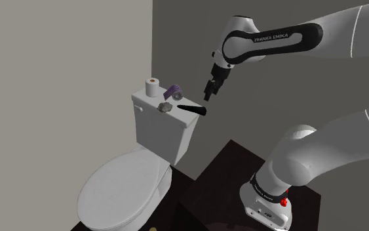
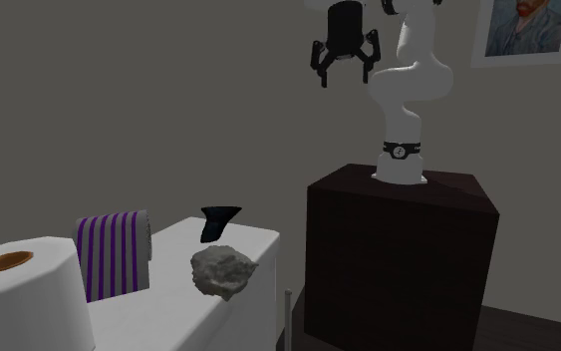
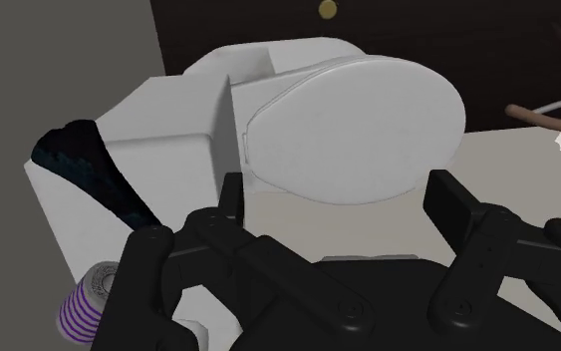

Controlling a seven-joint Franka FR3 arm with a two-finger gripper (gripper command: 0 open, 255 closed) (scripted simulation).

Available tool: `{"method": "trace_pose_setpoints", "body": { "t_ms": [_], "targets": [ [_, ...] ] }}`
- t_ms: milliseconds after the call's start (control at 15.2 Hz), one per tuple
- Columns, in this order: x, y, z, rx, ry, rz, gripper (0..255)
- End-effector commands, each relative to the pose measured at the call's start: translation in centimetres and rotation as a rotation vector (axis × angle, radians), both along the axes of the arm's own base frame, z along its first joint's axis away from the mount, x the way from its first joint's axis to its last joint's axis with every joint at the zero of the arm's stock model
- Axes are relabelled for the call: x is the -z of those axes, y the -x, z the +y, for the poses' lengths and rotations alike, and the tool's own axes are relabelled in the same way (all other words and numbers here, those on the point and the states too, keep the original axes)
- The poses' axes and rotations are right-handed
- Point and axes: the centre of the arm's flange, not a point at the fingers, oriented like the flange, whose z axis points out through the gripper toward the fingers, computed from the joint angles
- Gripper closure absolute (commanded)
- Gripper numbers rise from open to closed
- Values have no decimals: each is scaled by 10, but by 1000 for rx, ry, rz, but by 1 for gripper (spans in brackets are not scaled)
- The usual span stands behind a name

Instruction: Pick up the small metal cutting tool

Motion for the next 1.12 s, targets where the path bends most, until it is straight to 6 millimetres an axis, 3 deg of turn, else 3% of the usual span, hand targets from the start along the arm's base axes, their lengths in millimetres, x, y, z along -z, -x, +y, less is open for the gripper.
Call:
{"method": "trace_pose_setpoints", "body": {
  "t_ms": [0,1056],
  "targets": [
    [15,-9,-14,-18,6,-5,0],
    [157,-105,-130,-148,47,-34,0]
  ]
}}
